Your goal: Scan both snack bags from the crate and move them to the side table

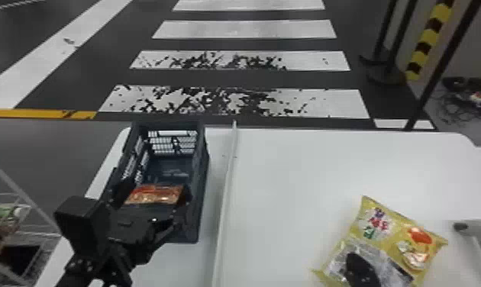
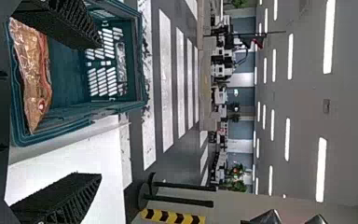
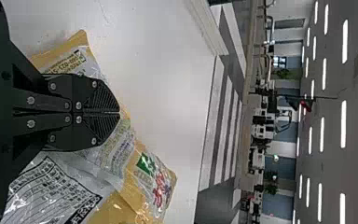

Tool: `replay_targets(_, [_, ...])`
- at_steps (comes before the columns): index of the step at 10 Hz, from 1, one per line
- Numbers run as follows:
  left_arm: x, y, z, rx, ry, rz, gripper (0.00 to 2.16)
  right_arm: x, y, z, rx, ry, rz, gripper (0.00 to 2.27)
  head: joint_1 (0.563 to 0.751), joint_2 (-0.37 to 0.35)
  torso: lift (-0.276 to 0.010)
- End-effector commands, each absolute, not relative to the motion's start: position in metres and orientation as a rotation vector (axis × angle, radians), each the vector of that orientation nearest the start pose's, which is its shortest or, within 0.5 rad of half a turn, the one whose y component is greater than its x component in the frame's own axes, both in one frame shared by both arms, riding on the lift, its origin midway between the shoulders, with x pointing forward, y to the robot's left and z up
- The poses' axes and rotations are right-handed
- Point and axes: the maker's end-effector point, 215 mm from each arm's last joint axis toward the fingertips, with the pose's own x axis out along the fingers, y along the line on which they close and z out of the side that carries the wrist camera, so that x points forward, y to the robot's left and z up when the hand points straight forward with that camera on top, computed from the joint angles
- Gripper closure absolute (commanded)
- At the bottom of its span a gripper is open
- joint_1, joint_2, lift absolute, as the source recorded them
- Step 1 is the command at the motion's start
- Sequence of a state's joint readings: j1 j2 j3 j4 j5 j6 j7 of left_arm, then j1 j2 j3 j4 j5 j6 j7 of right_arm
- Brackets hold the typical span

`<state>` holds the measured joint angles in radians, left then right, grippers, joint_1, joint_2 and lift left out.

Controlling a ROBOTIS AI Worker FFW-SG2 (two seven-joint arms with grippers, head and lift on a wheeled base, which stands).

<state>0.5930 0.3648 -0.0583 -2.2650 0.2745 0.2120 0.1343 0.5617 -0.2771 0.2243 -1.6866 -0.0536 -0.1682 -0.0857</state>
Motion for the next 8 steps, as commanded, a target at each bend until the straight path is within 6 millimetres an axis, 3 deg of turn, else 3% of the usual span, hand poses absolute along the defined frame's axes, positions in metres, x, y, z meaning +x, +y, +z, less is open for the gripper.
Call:
replay_targets(1, [0.420, 0.218, -0.327, 0.020, 0.152, -0.146, 0.00, 0.355, -0.199, -0.497, -0.183, 0.278, 0.263, 2.24, 0.695, 0.056, -0.095])
replay_targets(4, [0.420, 0.218, -0.329, 0.016, 0.154, -0.141, 0.00, 0.352, -0.187, -0.413, -0.165, 0.171, 0.307, 2.24, 0.695, 0.033, -0.095])
replay_targets(6, [0.419, 0.215, -0.336, 0.007, 0.161, -0.143, 0.00, 0.350, -0.166, -0.400, -0.043, 0.162, 0.249, 2.24, 0.695, 0.049, -0.095])
replay_targets(8, [0.422, 0.206, -0.336, 0.001, 0.158, -0.155, 0.00, 0.354, -0.180, -0.396, 0.137, 0.123, 0.082, 2.24, 0.695, 0.065, -0.095])
